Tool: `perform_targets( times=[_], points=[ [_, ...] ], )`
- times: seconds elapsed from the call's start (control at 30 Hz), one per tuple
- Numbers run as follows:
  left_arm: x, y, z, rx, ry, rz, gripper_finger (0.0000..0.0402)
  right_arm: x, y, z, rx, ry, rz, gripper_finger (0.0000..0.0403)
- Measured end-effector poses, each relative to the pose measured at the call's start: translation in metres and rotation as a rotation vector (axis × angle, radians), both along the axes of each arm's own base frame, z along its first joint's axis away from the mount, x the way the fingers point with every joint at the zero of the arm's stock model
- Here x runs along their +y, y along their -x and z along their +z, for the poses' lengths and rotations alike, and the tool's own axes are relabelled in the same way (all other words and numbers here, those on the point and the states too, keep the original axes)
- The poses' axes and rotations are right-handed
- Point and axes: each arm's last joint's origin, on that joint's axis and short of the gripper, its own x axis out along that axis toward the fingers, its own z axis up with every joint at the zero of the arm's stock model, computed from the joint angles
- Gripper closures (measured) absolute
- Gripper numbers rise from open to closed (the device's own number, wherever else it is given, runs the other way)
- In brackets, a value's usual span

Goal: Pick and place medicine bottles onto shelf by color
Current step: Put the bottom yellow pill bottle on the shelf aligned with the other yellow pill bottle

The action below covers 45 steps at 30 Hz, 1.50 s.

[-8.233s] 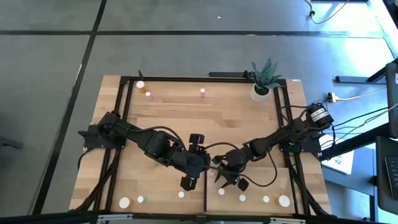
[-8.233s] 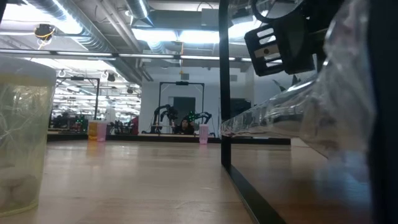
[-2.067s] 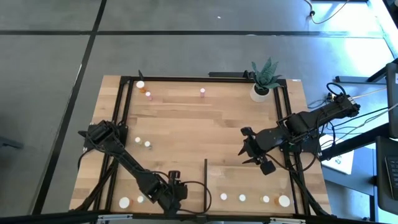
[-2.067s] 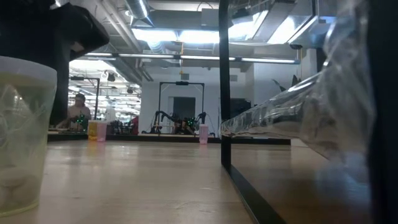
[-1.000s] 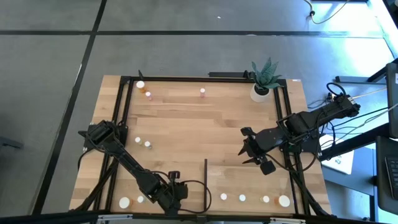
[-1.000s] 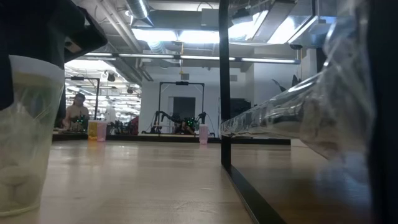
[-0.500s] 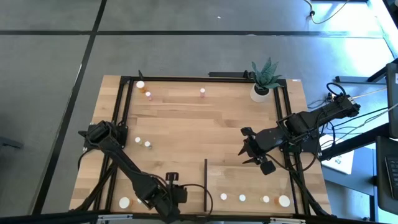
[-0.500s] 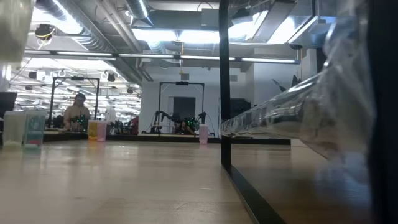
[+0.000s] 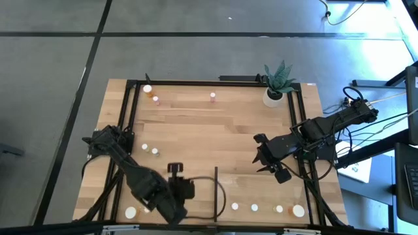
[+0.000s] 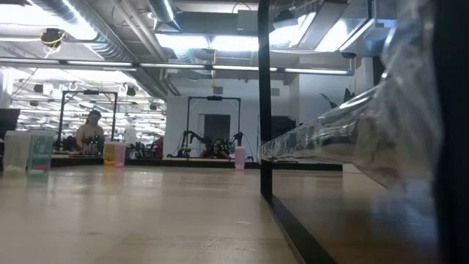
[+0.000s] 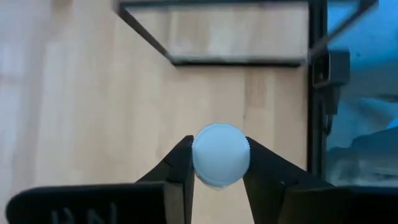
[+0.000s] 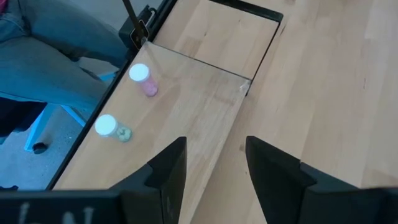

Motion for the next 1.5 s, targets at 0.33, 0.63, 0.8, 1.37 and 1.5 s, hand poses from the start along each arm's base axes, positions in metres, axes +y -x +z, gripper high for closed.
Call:
perform_targets(
  times=[0.33, 0.63, 0.8, 1.37, 1.5],
  points=[
    [0.081, -0.038, 0.048, -0.029, -0.001, -0.113, 0.0311, -0.001, 0.002, -0.002, 0.028, 0.014, -0.002, 0.0236],
    [0.175, -0.083, 0.047, -0.078, 0.003, -0.222, 0.0311, -0.004, 0.001, -0.002, -0.003, 0.095, -0.076, 0.0236],
    [0.218, -0.101, 0.04, -0.153, 0.018, -0.277, 0.0311, -0.006, 0.004, -0.003, 0.024, 0.089, -0.097, 0.0236],
    [0.282, -0.135, -0.048, -0.202, 0.013, -0.246, 0.0311, -0.03, 0.04, 0.028, -0.172, 0.136, -0.295, 0.0236],
    [0.28, -0.139, -0.071, -0.23, 0.027, -0.226, 0.0311, -0.03, 0.041, 0.028, -0.168, 0.145, -0.299, 0.0236]
  ],
)
